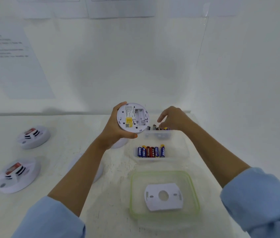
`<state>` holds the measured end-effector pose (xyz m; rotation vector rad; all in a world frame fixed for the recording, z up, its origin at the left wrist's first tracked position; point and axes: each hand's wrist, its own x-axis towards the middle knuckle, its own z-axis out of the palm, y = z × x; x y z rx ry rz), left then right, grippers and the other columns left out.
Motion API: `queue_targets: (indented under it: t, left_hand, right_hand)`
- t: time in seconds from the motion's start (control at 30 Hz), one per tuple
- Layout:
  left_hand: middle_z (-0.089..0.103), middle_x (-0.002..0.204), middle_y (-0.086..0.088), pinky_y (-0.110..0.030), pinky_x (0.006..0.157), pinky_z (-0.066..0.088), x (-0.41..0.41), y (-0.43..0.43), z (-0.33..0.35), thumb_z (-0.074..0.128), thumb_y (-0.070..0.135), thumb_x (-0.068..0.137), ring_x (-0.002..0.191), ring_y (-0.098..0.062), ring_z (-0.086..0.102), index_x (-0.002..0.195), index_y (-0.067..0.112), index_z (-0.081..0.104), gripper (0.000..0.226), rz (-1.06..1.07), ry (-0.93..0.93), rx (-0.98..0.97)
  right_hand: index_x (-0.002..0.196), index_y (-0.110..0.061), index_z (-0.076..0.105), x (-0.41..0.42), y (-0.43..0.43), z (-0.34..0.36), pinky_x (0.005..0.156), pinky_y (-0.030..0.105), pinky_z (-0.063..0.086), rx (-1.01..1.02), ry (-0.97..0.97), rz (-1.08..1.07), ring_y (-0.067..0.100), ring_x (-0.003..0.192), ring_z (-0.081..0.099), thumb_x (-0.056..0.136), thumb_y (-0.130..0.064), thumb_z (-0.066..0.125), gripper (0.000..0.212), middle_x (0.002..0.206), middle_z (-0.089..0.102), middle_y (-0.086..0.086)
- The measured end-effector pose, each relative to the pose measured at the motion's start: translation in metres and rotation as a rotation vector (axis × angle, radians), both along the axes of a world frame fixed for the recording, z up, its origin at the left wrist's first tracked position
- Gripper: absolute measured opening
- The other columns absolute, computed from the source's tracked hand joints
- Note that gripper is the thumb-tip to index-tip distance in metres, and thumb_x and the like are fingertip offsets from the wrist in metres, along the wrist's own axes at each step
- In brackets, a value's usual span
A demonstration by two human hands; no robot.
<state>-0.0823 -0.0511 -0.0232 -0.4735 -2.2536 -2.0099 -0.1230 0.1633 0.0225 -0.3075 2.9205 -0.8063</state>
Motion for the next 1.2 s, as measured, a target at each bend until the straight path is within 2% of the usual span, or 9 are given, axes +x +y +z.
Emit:
queue_targets:
  t: [0.1, 0.17, 0.3, 0.43, 0.57, 0.7, 0.93, 1.07, 1.2]
  left_hand:
    - [0.045, 0.126, 0.007, -0.019, 0.081, 0.051, -0.009, -0.001, 0.0, 0.075, -0.007, 0.048, 0.115, -0.008, 0.049, 0.13, 0.025, 0.031, 0.098, -0.037, -0.008, 0.005]
    - [0.045, 0.127, 0.006, -0.02, 0.082, 0.052, -0.015, -0.002, -0.001, 0.074, -0.007, 0.049, 0.115, -0.009, 0.05, 0.13, 0.024, 0.031, 0.097, -0.057, -0.013, 0.006]
    - [0.046, 0.127, 0.006, -0.021, 0.081, 0.052, -0.025, 0.0, -0.001, 0.075, -0.007, 0.049, 0.116, -0.01, 0.05, 0.129, 0.025, 0.033, 0.096, -0.078, -0.021, 0.002]
    - [0.045, 0.126, 0.008, -0.018, 0.079, 0.051, -0.033, 0.003, -0.002, 0.076, -0.007, 0.049, 0.111, 0.001, 0.051, 0.133, 0.022, 0.029, 0.101, -0.082, -0.018, -0.016]
    - [0.045, 0.125, 0.009, -0.017, 0.079, 0.051, -0.037, 0.004, -0.002, 0.076, -0.006, 0.048, 0.112, -0.003, 0.05, 0.132, 0.022, 0.029, 0.1, -0.077, -0.018, -0.013]
    - [0.045, 0.126, 0.009, -0.017, 0.079, 0.051, -0.035, 0.002, -0.001, 0.075, -0.007, 0.049, 0.112, 0.0, 0.05, 0.132, 0.024, 0.029, 0.1, -0.086, -0.023, -0.007]
    - [0.046, 0.125, 0.009, -0.017, 0.078, 0.051, -0.023, 0.002, 0.0, 0.074, -0.009, 0.049, 0.106, 0.006, 0.054, 0.131, 0.024, 0.03, 0.1, -0.109, -0.039, 0.005]
    - [0.046, 0.123, 0.008, -0.018, 0.076, 0.052, -0.014, 0.008, -0.002, 0.073, -0.01, 0.049, 0.104, 0.007, 0.054, 0.131, 0.024, 0.03, 0.099, -0.132, -0.05, -0.005]
    - [0.048, 0.123, 0.005, -0.024, 0.075, 0.055, -0.006, 0.015, -0.004, 0.074, -0.011, 0.048, 0.104, 0.001, 0.057, 0.134, 0.024, 0.028, 0.103, -0.159, -0.07, -0.016]
  right_hand:
    - [0.109, -0.015, 0.064, -0.025, -0.011, -0.015, 0.085, 0.032, 0.047, 0.128, 0.023, 0.059, 0.02, 0.093, 0.059, 0.076, -0.025, 0.073, 0.036, 0.12, 0.058, 0.004]
    - [0.119, -0.015, 0.058, -0.039, -0.019, -0.026, 0.089, 0.033, 0.046, 0.211, -0.038, 0.104, 0.021, 0.106, 0.056, 0.076, -0.032, 0.073, 0.049, 0.123, 0.054, 0.002]
    - [0.118, -0.017, 0.058, -0.056, -0.03, -0.037, 0.069, 0.028, 0.043, 0.391, -0.084, 0.145, 0.018, 0.079, 0.056, 0.08, -0.037, 0.066, 0.043, 0.095, 0.06, 0.0]
    - [0.113, -0.015, 0.058, -0.06, -0.041, -0.045, 0.069, 0.029, 0.045, 0.433, -0.08, 0.182, 0.019, 0.08, 0.055, 0.085, -0.034, 0.059, 0.034, 0.102, 0.065, 0.004]
    - [0.112, -0.017, 0.059, -0.065, -0.039, -0.047, 0.076, 0.031, 0.051, 0.345, -0.057, 0.235, 0.02, 0.086, 0.059, 0.081, -0.031, 0.065, 0.035, 0.101, 0.065, 0.004]
    - [0.094, -0.01, 0.066, -0.063, -0.022, -0.031, 0.066, 0.023, 0.043, -0.002, -0.027, 0.123, 0.013, 0.072, 0.054, 0.066, -0.027, 0.081, 0.035, 0.085, 0.064, 0.002]
    - [0.089, -0.006, 0.065, -0.026, 0.009, 0.007, 0.054, 0.016, 0.047, -0.574, 0.05, -0.003, 0.01, 0.056, 0.058, 0.071, -0.013, 0.077, 0.022, 0.071, 0.065, 0.004]
    - [0.087, -0.015, 0.068, 0.005, 0.006, 0.018, 0.052, 0.008, 0.04, -0.493, 0.141, 0.146, 0.003, 0.056, 0.05, 0.074, -0.018, 0.076, 0.015, 0.071, 0.061, -0.003]
    - [0.11, -0.012, 0.066, 0.027, -0.002, 0.012, 0.065, 0.016, 0.038, -0.199, 0.186, 0.313, 0.004, 0.067, 0.043, 0.073, -0.028, 0.076, 0.041, 0.083, 0.056, -0.005]
